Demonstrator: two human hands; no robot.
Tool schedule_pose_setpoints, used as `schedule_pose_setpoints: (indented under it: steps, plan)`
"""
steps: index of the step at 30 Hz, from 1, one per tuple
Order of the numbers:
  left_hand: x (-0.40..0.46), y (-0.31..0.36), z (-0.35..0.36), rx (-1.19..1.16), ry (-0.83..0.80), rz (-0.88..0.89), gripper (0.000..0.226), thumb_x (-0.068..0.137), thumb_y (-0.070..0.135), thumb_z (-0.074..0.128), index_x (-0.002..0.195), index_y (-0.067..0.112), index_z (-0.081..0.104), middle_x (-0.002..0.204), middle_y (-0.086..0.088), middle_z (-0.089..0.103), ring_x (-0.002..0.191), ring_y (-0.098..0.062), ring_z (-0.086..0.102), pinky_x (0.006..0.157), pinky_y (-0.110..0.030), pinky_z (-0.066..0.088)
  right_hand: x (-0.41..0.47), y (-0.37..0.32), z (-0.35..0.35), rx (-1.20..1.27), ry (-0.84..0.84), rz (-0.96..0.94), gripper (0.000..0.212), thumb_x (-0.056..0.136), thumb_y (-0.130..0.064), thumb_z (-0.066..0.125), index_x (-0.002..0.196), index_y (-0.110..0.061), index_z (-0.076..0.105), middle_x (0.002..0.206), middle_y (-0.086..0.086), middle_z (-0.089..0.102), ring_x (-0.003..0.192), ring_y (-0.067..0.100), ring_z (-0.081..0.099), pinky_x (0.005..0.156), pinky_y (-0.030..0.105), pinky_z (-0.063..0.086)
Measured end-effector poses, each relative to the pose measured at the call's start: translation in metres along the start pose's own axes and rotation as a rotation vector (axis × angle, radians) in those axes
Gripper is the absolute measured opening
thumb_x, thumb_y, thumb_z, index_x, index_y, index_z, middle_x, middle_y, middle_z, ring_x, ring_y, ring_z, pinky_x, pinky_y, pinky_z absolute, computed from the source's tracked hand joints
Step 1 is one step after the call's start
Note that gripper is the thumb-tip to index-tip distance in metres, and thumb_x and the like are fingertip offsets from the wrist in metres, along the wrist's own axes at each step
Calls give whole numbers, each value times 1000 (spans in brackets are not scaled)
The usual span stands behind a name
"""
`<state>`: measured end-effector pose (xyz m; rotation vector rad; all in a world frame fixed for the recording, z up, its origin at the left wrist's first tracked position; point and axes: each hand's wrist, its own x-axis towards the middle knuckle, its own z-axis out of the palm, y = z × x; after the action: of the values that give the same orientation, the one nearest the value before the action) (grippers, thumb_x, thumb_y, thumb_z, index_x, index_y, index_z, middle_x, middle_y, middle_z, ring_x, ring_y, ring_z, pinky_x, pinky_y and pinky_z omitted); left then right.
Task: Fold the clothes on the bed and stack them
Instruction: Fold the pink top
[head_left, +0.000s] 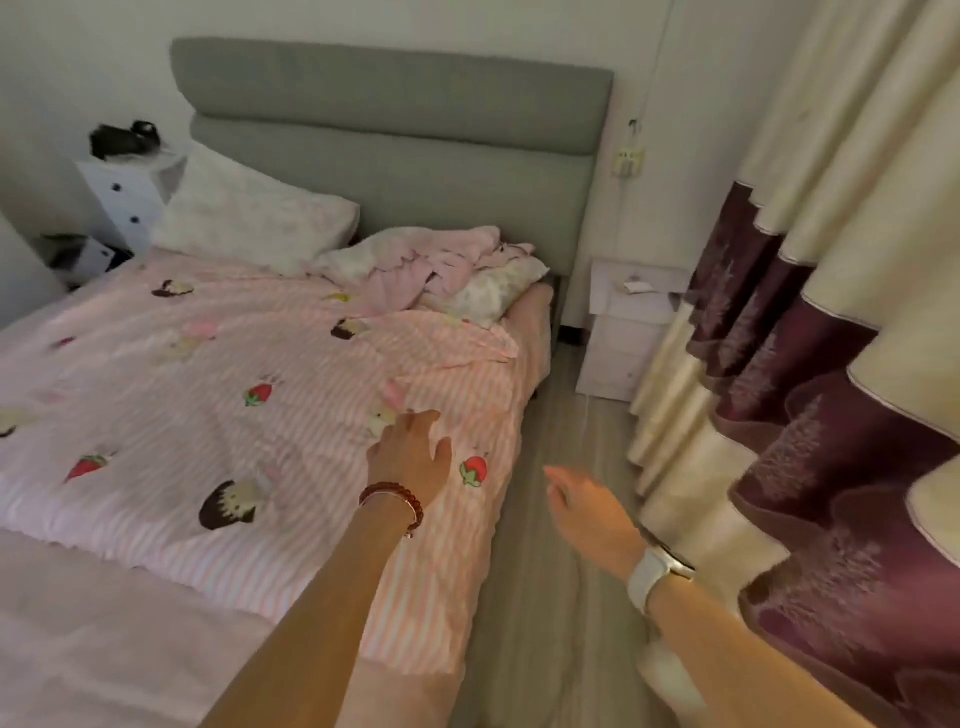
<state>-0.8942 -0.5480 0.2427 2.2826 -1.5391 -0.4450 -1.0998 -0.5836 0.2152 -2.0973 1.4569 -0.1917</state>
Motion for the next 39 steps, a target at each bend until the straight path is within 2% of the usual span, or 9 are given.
schedule_pose_setpoints:
  steps: [4,8,17,24,28,32,34,36,39]
  plan:
    - [82,-4,-19,-14,15,-31,44,97,33,40,139,21,38,143,-5,38,128,-26,38,100,-40,36,84,-22,-16,13,-5,-79,35,98,-17,37,129,-9,50,134,7,52,123,23,47,101,28,35]
    - [165,-10,-23,-52,28,-78,44,97,33,41,139,22,37,143,-5,37,127,-25,39,97,-39,38,178,-27,-21,35,-48,-142,36,98,-16,39,132,-12,48,135,4,50,127,21,43,104,24,30]
    - [396,-48,18,-56,-37,-278,52,95,35,44,143,23,29,148,-5,30,133,-28,31,99,-43,38,457,-32,-24,19,-115,-168,44,97,-18,39,141,-16,34,142,7,38,130,23,37,103,34,35]
    - [538,-99,97,62,-263,-479,62,95,43,40,148,30,11,157,-2,6,142,-26,12,109,-46,27,667,-25,0,-207,-120,-167,54,95,-30,43,143,-14,26,149,9,25,133,28,26,102,42,35]
    - [573,-128,132,172,-370,-547,71,93,53,38,147,39,-5,156,0,-16,144,-29,-8,112,-54,12,752,-37,14,-301,-13,-230,66,89,-40,50,145,-20,20,151,9,17,138,30,15,106,50,26]
    - [578,-158,164,259,-562,-571,77,89,61,37,145,41,-12,154,0,-24,142,-31,-18,111,-61,3,818,-42,35,-407,-61,-213,81,85,-55,49,147,-28,4,156,9,1,141,36,3,108,59,15]
    - [575,-172,171,251,-621,-558,77,88,62,39,145,43,-10,155,1,-23,142,-30,-17,110,-63,5,835,-41,44,-422,-86,-182,85,83,-58,51,147,-29,3,152,11,14,137,36,17,103,57,26]
    - [576,-183,172,192,-644,-558,74,89,60,39,145,45,-6,155,4,-20,143,-27,-14,111,-61,8,844,-41,46,-536,-84,-189,81,84,-54,55,147,-24,13,137,15,37,124,35,34,93,49,37]
    - [586,-190,161,-2,-620,-586,60,93,51,41,146,39,15,158,2,-2,145,-26,-1,115,-50,11,847,-51,43,-567,-81,-246,49,89,-29,54,134,-12,40,122,18,52,113,34,44,90,43,37]
